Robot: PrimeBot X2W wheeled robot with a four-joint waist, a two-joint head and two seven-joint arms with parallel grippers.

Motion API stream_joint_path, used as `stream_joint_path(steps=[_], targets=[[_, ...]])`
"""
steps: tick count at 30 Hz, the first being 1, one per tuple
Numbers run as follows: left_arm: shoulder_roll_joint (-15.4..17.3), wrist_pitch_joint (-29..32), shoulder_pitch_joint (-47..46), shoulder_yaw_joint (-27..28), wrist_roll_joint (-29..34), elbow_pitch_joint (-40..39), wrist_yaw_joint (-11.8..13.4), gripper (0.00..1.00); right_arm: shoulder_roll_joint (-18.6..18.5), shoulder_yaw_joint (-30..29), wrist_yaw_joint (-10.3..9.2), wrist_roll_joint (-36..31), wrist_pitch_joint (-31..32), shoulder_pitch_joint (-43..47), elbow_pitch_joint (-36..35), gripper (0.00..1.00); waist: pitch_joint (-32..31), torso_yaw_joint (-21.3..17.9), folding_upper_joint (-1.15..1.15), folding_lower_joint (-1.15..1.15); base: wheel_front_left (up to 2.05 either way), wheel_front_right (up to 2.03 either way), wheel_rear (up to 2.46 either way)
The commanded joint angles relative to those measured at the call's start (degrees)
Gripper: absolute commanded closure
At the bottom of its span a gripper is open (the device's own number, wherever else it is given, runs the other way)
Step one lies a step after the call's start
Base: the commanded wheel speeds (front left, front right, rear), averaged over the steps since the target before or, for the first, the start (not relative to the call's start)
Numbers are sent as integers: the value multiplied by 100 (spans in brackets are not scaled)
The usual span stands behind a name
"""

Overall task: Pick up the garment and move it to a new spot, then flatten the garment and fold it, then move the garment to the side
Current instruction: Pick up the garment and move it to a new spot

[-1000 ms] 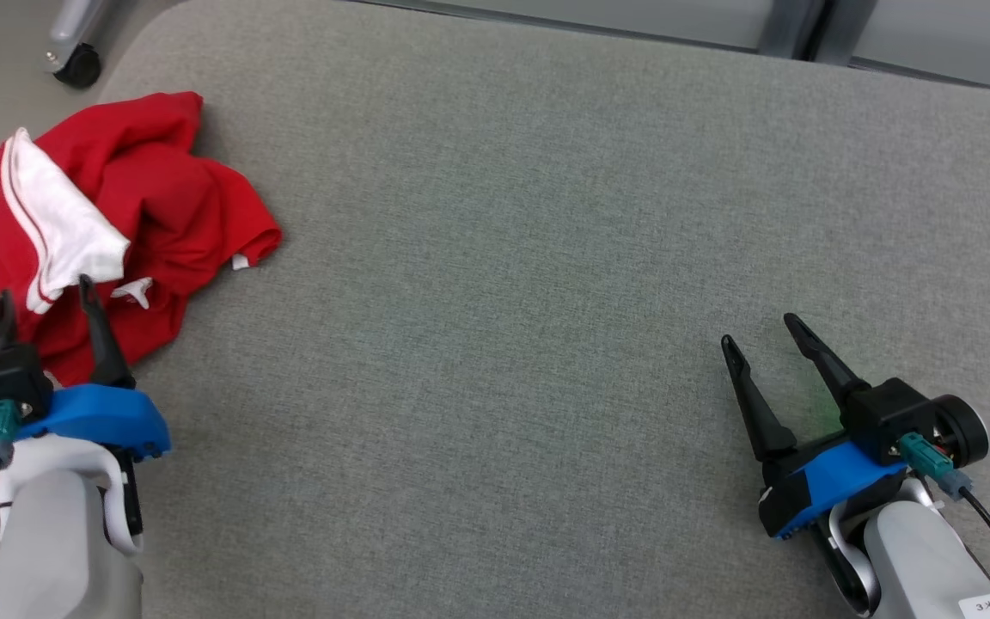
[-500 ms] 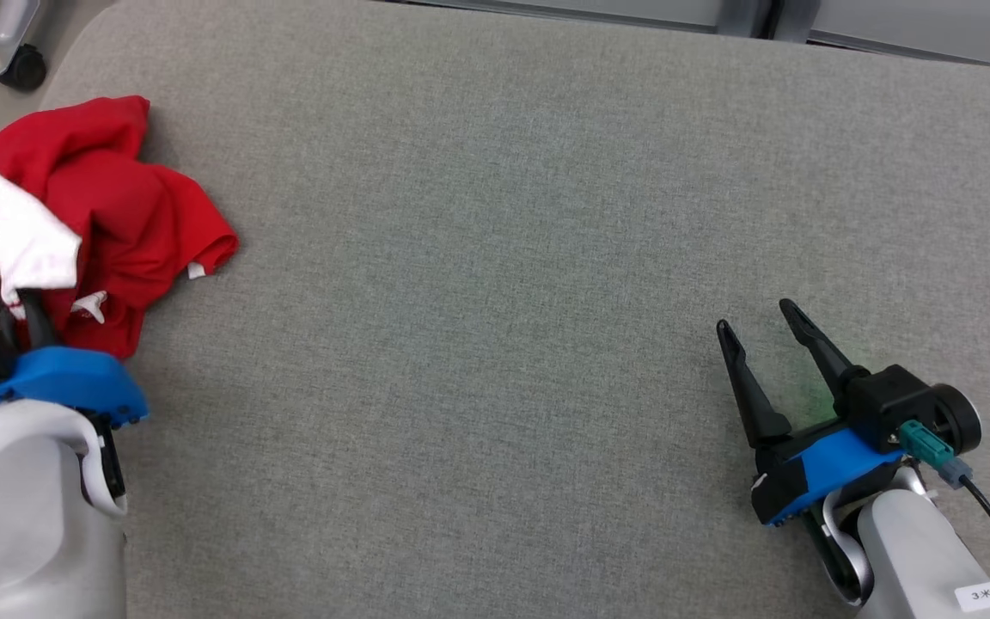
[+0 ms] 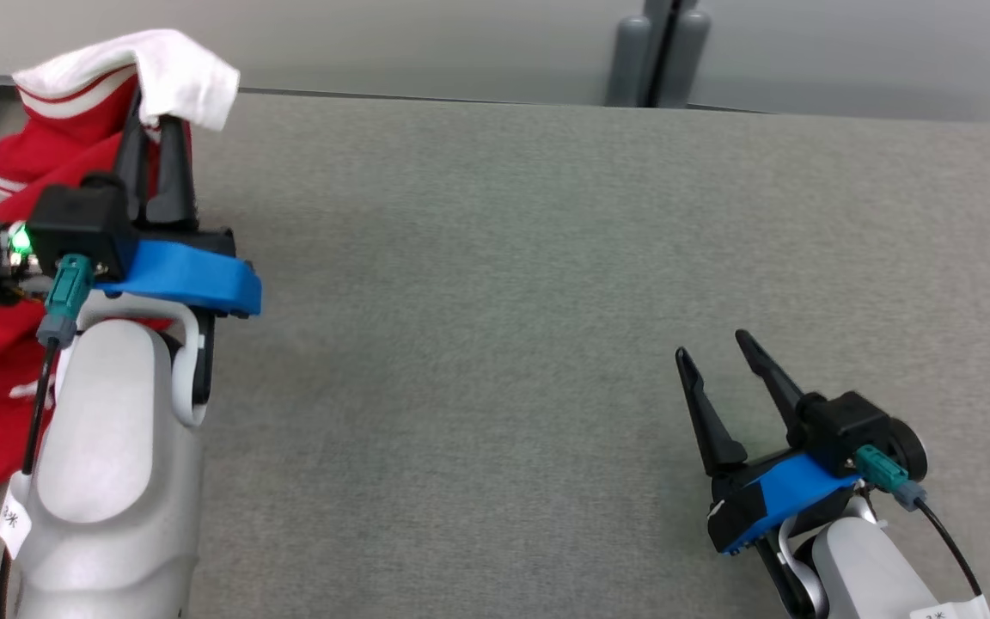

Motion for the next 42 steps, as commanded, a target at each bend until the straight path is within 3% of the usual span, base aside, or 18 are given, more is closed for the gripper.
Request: stream_joint_path(steps=[1, 15, 21, 27, 28, 29, 34, 39, 42], targets=[[3, -16, -111, -45, -57, -43, -43, 100, 31, 10, 1, 2, -33, 91, 24, 0, -273, -357, 1, 1, 0, 0, 0], [-404, -17, 238, -1163, -583, 272, -175, 100, 170, -119, 1, -1, -30, 239, 27, 0, -273, -2418, 1, 1, 0, 0, 0], [-406, -16, 268, -2059, -1131, 388, -32, 100, 204, -123, 1, 62, -32, 205, 42, 0, -150, -2927, 1, 1, 0, 0, 0], [-398, -16, 314, -2793, -1412, 509, 193, 100, 230, -141, 1, 85, -33, 156, -11, 0, -66, -3040, 1, 1, 0, 0, 0], [-398, -16, 349, -2872, -1467, 554, 242, 54, 229, -167, 1, 89, -33, 156, -21, 0, -64, -3006, 1, 1, 0, 0, 0], [-397, -16, 390, -2920, -1510, 641, 290, 0, 234, -174, 1, 90, -32, 154, -27, 0, -62, -2965, 1, 1, 0, 0, 0], [-404, -16, 494, -2947, -1620, 944, 494, 0, 233, -246, 1, 70, -32, 155, -51, 0, -131, -2627, 1, 1, 0, 0, 0], [-392, -16, 763, -2612, -1544, 951, 686, 0, 235, -272, 1, 22, -32, 194, -71, 0, -264, -2276, 1, 1, 0, 0, 0], [-317, -15, 1235, -2068, -1509, 774, 874, 0, 231, -304, 1, -22, -33, 263, -83, 0, -446, -1936, 1, 1, 0, 0, 0]])
